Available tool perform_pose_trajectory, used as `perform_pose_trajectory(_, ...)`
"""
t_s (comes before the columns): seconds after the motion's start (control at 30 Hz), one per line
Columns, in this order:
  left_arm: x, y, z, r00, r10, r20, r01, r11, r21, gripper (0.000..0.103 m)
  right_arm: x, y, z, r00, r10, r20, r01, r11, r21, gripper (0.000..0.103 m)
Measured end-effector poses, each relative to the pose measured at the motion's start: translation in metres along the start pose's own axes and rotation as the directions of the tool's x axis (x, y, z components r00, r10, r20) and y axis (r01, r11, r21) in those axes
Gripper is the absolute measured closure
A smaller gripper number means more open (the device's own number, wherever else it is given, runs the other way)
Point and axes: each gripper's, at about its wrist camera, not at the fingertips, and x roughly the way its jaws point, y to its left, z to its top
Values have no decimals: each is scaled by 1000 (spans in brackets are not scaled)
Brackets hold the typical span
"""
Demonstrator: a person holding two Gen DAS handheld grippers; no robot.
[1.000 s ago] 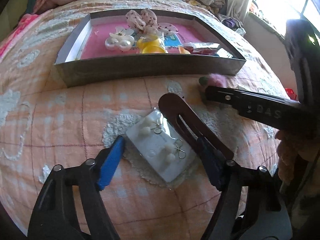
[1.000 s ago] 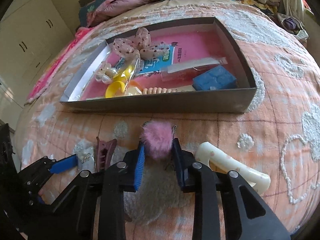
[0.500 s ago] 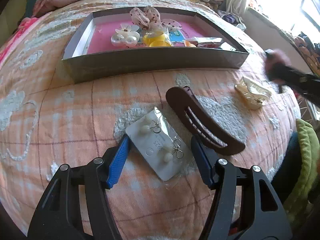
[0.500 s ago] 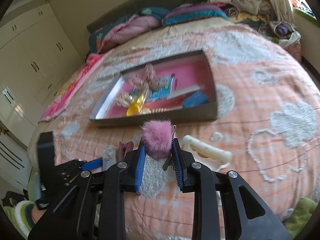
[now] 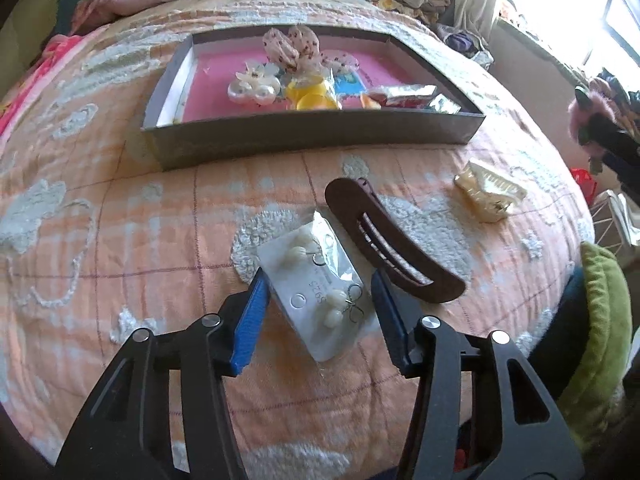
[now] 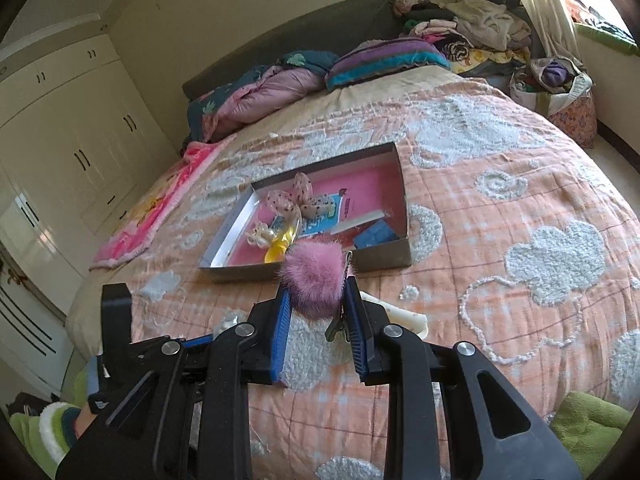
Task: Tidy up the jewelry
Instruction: 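Carry the earring card over the box while the right tool carries the pompom clip there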
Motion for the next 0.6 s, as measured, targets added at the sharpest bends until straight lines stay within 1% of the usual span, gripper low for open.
perform_pose_trajectory(0.1,-9,-3,3,1000,11,14,-11,1000,10,60,-8,-1,1,1000,2,20,-2,1000,0,78)
perform_pose_trajectory(0.3,-23,-3,9,999,8,41,-8,1000,-10,60,-17,-4,3,999,2,44,-2,1000,6,78)
perform_pose_trajectory(0.43,-37,-3,16,997,8,74,-7,1000,-17,61,-22,-4,5,998,3,57,-3,1000,4,78)
perform_pose_trajectory(0.6,-52,-8,27,994,6,113,-6,1000,2,61,-27,1,8,997,4,78,-3,1000,-14,78)
